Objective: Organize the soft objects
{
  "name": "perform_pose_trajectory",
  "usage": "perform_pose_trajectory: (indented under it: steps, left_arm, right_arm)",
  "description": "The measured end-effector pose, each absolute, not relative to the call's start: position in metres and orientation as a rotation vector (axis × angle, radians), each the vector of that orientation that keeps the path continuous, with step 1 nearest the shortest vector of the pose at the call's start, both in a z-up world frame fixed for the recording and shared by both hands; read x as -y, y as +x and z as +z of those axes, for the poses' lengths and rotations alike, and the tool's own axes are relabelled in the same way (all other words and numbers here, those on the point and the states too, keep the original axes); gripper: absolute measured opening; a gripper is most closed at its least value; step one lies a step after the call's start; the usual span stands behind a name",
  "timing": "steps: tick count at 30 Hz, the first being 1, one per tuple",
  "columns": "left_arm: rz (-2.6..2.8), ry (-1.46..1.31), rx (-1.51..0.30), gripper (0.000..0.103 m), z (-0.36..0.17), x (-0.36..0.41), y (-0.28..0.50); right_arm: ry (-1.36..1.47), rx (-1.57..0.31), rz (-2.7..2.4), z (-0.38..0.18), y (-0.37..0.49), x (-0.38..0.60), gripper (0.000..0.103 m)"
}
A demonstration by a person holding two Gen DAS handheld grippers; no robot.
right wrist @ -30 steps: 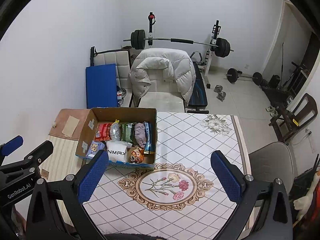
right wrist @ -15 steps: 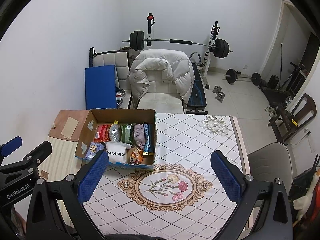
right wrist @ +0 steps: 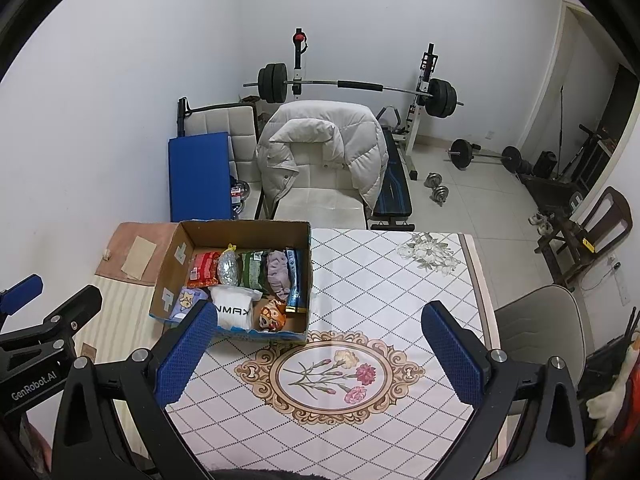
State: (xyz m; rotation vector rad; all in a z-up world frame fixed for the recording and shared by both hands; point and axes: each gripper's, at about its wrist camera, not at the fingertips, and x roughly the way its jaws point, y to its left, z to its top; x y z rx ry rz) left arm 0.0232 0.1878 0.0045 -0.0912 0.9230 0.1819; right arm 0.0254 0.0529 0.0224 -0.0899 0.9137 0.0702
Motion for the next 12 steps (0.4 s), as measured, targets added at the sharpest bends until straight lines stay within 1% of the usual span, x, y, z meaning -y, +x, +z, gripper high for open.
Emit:
perform_pose_trajectory:
  steps: [12]
  left_arm:
    - [0.178,-0.067,-0.910,0.100,0.0025,-0.1858,0.0193]
  right_arm:
    - [-0.089,-0.916,0.069,0.0243,0.0260,-0.0519,0.103]
